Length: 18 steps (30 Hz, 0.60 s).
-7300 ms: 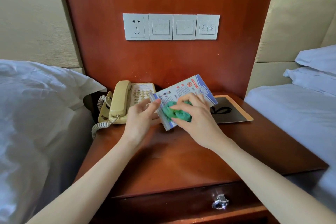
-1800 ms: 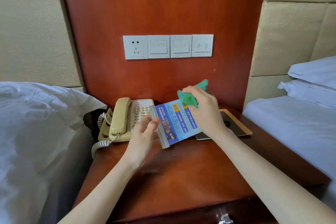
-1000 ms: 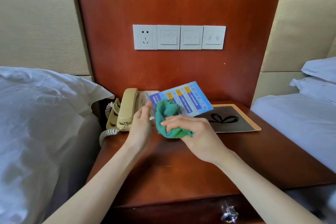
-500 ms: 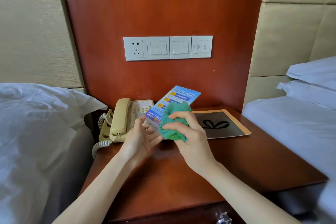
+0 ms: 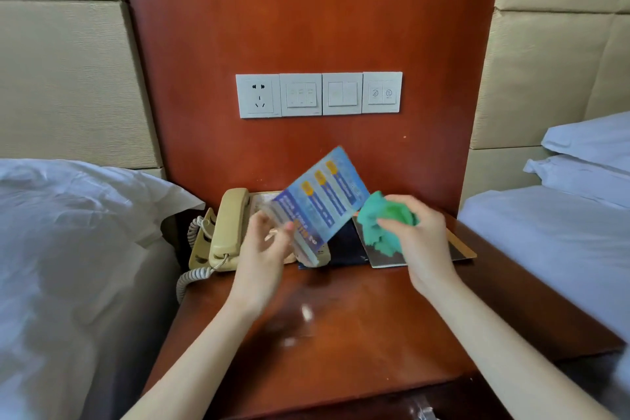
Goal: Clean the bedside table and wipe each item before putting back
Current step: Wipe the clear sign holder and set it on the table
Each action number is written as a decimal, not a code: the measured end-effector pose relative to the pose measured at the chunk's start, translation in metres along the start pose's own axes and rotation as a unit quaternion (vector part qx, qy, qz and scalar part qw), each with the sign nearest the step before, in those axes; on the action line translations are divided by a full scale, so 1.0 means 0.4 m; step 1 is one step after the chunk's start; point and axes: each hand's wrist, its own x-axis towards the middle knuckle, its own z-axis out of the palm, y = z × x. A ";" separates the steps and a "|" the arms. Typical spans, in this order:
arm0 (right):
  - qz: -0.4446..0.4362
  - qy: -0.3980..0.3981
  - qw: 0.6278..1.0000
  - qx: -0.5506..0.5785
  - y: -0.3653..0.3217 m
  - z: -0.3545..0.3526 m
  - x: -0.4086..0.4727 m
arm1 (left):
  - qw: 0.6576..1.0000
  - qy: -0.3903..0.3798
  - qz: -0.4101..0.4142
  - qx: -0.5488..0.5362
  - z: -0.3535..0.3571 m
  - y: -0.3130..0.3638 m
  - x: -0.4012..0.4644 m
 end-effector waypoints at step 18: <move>-0.298 -0.136 0.917 -0.228 -0.073 0.036 -0.070 | 0.844 -0.128 0.268 0.447 -0.004 0.031 -0.042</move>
